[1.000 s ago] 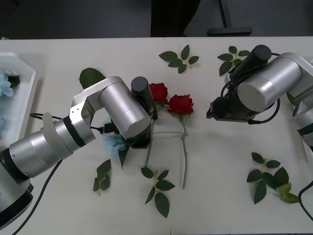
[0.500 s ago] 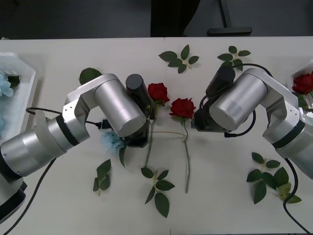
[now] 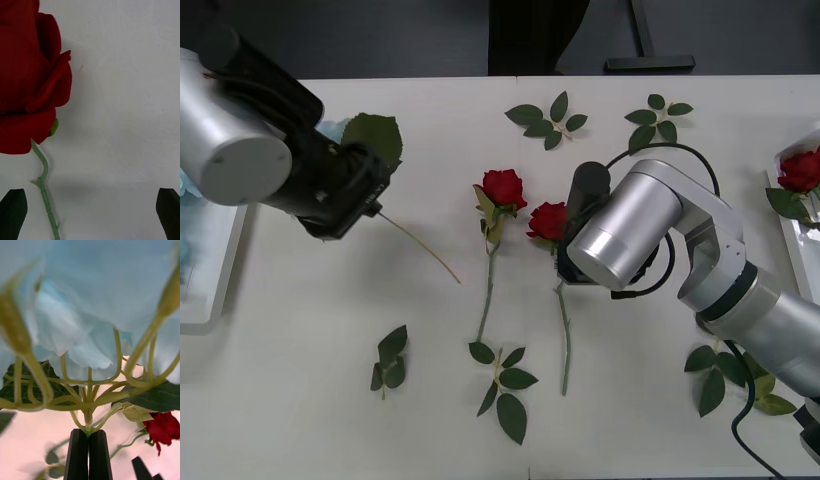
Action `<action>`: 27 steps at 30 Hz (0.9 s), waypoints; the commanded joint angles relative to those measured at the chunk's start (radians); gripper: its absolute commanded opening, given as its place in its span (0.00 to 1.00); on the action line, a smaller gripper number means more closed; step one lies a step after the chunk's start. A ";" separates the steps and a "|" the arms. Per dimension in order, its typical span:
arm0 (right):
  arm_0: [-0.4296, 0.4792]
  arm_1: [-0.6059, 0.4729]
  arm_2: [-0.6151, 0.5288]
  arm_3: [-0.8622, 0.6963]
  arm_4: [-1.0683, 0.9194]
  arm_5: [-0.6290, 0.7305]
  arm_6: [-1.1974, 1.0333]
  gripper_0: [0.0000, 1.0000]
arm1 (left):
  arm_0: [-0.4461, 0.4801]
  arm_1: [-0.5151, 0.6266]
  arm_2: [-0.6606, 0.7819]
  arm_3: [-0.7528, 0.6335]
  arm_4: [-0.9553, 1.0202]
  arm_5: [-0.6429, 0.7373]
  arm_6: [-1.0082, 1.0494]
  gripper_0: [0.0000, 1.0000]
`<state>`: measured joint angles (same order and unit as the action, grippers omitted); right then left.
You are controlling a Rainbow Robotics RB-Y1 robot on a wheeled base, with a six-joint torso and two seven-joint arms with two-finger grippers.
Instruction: Place the red flowers into the right box and the blue flowers into the left box. If a person shows an open palm, hand one flower to the person first, then continue sorting.
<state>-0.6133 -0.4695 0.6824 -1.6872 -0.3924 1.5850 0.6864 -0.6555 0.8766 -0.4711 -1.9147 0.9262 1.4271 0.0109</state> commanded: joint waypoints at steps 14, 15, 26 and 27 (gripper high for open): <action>-0.045 0.149 0.062 0.123 0.135 -0.048 -0.033 1.00 | 0.326 0.277 0.663 -0.023 0.151 0.127 -1.401 0.00; -0.048 0.155 0.062 0.135 0.141 -0.054 -0.033 1.00 | 0.338 0.292 0.681 -0.015 0.148 0.127 -1.447 0.00; -0.079 0.216 0.058 0.244 0.172 -0.112 -0.041 1.00 | 0.369 0.409 0.767 0.197 0.026 0.115 -2.137 0.00; -0.082 0.224 0.058 0.259 0.176 -0.119 -0.041 1.00 | 0.386 0.410 0.775 0.221 0.008 0.107 -2.186 0.00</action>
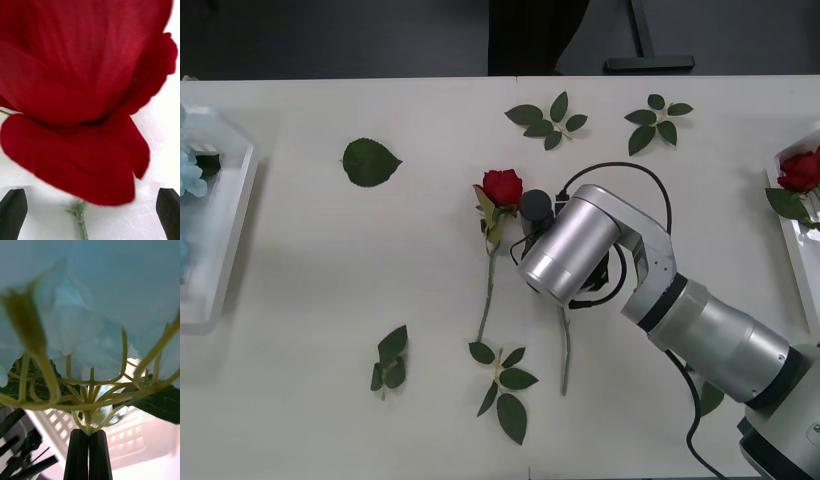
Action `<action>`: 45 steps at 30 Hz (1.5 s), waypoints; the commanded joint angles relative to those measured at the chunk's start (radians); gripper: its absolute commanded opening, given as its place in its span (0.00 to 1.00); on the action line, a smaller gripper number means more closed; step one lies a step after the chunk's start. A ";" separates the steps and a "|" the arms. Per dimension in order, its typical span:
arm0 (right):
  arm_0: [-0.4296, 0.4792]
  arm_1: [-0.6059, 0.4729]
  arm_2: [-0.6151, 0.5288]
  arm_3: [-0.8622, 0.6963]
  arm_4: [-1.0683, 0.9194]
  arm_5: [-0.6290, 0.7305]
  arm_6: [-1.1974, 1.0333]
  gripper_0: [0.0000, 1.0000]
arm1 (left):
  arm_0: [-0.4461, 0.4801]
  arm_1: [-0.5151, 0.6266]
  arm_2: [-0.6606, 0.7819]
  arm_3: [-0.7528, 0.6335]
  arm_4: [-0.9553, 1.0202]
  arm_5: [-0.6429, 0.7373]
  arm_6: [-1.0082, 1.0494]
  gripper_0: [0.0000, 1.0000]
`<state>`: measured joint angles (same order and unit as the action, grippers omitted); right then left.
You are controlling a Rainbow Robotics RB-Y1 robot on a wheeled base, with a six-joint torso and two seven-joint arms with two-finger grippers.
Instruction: Place the red flowers into the right box and the blue flowers into the left box. If a person shows an open palm, hand one flower to the person first, then continue sorting.
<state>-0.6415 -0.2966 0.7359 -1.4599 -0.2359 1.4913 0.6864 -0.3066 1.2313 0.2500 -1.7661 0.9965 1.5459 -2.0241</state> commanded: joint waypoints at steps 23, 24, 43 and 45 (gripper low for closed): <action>-0.061 0.070 0.005 0.101 0.015 -0.082 -0.068 0.00 | 0.500 0.099 0.058 0.232 -0.225 -0.454 -0.535 0.00; -0.061 0.070 0.005 0.101 0.015 -0.082 -0.068 0.00 | 0.500 0.096 0.057 0.234 -0.225 -0.460 -0.535 0.00; -0.130 -0.118 -0.303 -0.019 -0.209 0.127 0.151 0.00 | 0.500 0.079 0.060 0.240 -0.180 -0.507 -0.533 1.00; -0.130 -0.161 -0.366 -0.023 -0.234 0.150 0.240 0.00 | 0.500 0.079 0.063 0.240 -0.160 -0.506 -0.535 1.00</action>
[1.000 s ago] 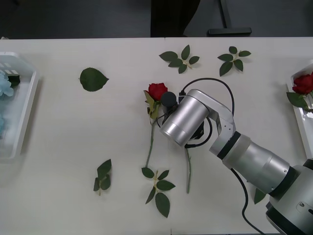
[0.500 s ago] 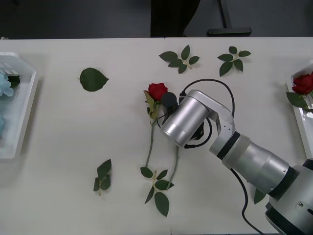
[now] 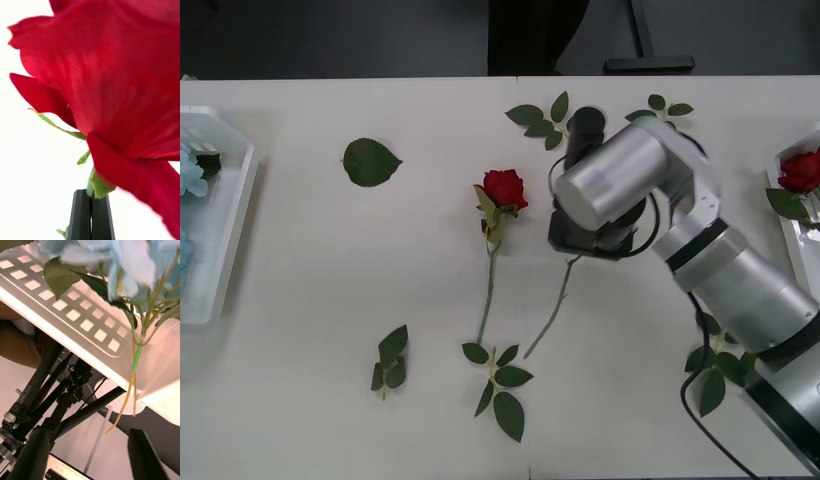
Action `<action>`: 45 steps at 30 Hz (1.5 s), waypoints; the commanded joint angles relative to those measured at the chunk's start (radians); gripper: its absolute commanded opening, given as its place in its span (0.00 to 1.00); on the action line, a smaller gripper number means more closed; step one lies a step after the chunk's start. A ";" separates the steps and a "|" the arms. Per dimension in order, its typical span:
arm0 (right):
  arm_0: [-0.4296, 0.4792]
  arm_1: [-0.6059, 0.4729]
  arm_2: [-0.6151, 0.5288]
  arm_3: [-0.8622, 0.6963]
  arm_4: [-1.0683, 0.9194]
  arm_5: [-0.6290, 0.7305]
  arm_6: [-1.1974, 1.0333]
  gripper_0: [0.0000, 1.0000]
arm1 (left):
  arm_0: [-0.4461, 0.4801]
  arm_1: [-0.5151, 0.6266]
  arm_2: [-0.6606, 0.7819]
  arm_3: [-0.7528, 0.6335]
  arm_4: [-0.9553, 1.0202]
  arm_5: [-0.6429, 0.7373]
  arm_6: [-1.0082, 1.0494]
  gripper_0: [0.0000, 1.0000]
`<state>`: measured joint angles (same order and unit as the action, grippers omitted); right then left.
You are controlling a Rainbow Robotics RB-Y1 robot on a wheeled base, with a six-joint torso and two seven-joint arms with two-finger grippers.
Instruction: Place the red flowers into the right box and the blue flowers into the left box. If a person shows an open palm, hand one flower to the person first, then continue sorting.
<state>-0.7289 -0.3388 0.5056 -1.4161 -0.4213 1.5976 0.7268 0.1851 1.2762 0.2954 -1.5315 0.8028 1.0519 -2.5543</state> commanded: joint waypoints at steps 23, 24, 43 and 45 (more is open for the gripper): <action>-0.041 -0.598 -0.473 0.318 0.055 -0.280 1.077 0.00 | -0.084 -0.141 0.037 -0.389 0.478 0.125 0.574 1.00; -0.041 -0.592 -0.472 0.350 0.075 -0.331 1.082 0.00 | -0.102 -0.164 0.013 -0.407 0.447 0.125 0.618 1.00; -0.041 -0.500 -0.262 0.625 0.259 -0.596 1.057 0.00 | -0.397 -0.592 -0.401 -0.447 -0.117 0.125 1.045 1.00; -0.041 -0.499 -0.262 0.628 0.259 -0.596 1.056 0.00 | -0.418 -0.627 -0.444 -0.447 -0.168 0.125 1.088 1.00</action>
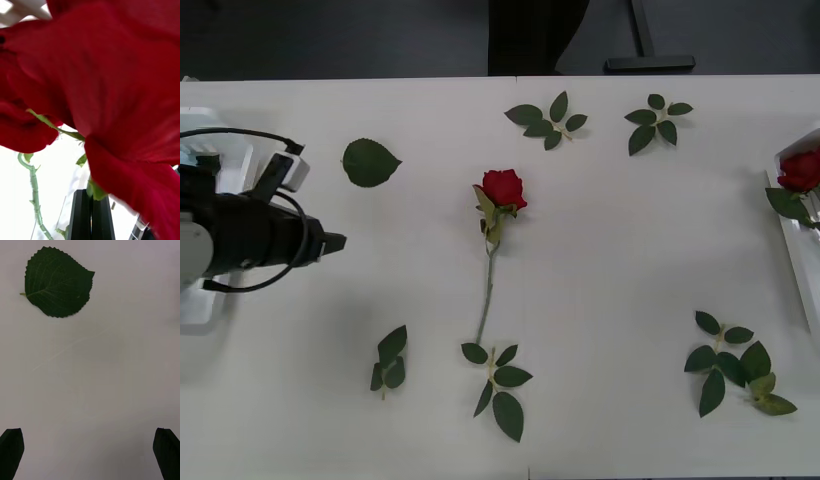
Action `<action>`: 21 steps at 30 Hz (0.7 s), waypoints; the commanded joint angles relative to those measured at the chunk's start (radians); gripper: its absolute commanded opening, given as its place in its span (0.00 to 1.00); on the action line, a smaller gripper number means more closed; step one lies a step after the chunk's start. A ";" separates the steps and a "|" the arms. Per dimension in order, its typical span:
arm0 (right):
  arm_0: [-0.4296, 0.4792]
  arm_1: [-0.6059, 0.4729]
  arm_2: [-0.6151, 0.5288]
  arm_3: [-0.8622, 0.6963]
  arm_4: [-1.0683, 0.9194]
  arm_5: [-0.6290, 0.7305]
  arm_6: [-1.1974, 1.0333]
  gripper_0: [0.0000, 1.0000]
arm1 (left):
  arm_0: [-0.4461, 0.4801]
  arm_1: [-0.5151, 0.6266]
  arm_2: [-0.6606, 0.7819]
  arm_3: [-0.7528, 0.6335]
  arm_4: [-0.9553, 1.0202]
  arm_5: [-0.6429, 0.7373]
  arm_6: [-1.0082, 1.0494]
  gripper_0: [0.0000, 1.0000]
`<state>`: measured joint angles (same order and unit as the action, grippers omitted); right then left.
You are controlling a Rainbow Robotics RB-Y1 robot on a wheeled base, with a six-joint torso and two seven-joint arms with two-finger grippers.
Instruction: Place the red flowers into the right box and the blue flowers into the left box. If a person shows an open palm, hand one flower to the person first, then continue sorting.
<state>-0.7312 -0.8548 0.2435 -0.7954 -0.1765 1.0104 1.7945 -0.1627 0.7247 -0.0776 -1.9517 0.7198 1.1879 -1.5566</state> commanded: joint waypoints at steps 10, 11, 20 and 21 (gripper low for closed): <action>-0.039 0.016 0.000 0.071 -0.017 -0.064 0.000 0.74 | -0.149 -0.246 -0.333 -0.009 -0.434 0.024 0.288 1.00; -0.039 0.016 0.000 0.071 -0.017 -0.064 0.000 0.79 | -0.156 -0.257 -0.353 -0.006 -0.457 0.041 0.302 1.00; -0.043 -0.027 -0.067 0.044 -0.172 -0.042 0.183 1.00 | -0.271 -0.369 -0.472 0.089 -0.513 0.140 0.383 1.00; -0.045 -0.038 -0.081 0.036 -0.216 -0.024 0.226 1.00 | -0.293 -0.386 -0.481 0.114 -0.500 0.150 0.383 1.00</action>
<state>-0.7330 -0.8494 0.2169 -0.7241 -0.3156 0.9582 1.8836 -0.3742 0.3920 -0.5349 -1.8737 0.2066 1.3108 -1.1577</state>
